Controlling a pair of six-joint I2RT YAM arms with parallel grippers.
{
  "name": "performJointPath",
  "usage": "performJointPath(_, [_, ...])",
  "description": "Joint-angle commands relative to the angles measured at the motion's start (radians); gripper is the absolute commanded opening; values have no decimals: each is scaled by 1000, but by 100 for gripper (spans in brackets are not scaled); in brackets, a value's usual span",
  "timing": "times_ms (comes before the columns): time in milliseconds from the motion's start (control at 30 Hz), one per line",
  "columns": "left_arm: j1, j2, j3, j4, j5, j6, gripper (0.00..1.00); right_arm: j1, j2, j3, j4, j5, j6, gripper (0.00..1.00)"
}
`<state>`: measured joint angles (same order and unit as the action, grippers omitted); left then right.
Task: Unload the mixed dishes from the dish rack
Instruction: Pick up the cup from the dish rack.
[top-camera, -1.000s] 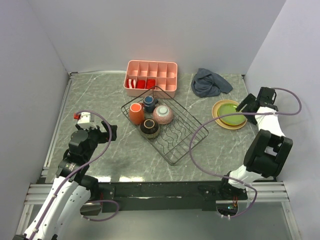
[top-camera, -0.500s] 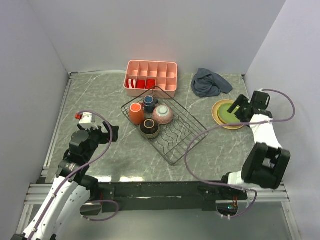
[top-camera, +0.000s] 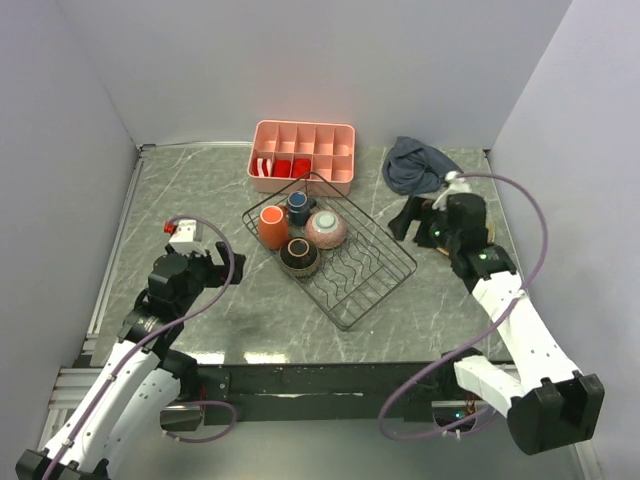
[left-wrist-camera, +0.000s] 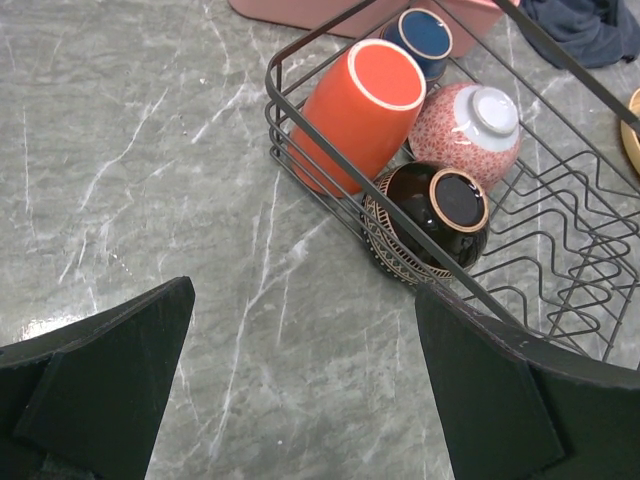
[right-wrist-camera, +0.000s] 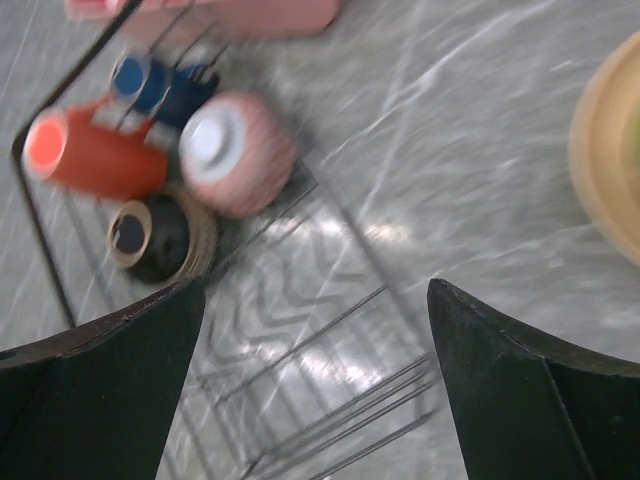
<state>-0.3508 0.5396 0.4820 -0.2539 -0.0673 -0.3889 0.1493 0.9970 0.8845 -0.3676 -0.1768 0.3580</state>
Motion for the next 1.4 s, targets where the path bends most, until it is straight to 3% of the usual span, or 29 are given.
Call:
performJointPath(0, [-4,25,52,7,-31,-25,99,146,-46,-42,24,14,10,100])
performJointPath(167, [-4,129,185,-88,-88,-157,99,288,-98,-74,-1,39,36,100])
performJointPath(333, [-16,348,364,-191,-127,-226,99,311,-241,-165,-17,37,39,100])
performJointPath(567, [-125,582,631,-304,-226,-288,100,311,-400,-223,-53,76,41,100])
performJointPath(1067, [-247,1000,927,-435,-420,-166,99,311,-296,-182,-8,94,59,100])
performJointPath(1367, [-247,1142,966,-398,-433,-130,99,311,-256,-176,2,88,79,100])
